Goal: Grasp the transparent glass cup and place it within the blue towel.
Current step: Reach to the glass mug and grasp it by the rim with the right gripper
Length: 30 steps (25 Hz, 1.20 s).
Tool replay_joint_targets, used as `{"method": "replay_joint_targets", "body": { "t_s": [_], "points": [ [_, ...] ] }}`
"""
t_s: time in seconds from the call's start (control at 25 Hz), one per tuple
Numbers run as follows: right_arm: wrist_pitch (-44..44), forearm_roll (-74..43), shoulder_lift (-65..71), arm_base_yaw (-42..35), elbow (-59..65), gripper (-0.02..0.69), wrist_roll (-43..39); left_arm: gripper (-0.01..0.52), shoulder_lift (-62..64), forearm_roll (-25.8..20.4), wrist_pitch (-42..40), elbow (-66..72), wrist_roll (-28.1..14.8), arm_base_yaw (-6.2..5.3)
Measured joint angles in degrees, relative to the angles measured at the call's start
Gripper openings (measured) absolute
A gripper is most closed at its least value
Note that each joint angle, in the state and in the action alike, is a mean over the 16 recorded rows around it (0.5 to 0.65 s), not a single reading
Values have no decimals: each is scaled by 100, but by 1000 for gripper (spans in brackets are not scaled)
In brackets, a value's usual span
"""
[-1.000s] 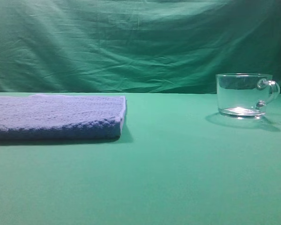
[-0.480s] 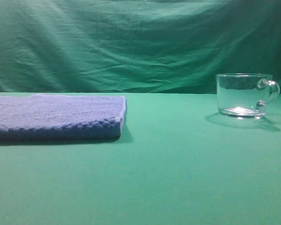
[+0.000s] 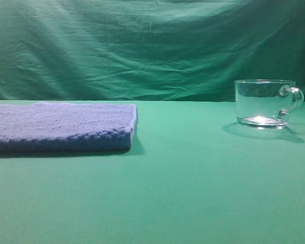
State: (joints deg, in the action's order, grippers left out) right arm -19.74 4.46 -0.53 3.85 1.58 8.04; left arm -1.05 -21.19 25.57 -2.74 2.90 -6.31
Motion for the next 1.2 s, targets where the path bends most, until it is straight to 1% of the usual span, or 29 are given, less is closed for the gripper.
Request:
{"method": "replay_joint_targets", "body": {
  "t_s": [0.36,0.6,0.72,0.84,1.2],
  "points": [
    [783,747,92,0,-189,0,-27,0,0,0,0,0,0,0],
    [1053,1307,744,0,-783,0,91,0,0,0,0,0,0,0],
    [918,1456,1310,0,-1232,0,227,0,0,0,0,0,0,0],
    [597,1497,2091,0,-1816,0,381,0,0,0,0,0,0,0],
    [-714,1515,4721,0,-3490,0,816,0,0,0,0,0,0,0]
  ]
}}
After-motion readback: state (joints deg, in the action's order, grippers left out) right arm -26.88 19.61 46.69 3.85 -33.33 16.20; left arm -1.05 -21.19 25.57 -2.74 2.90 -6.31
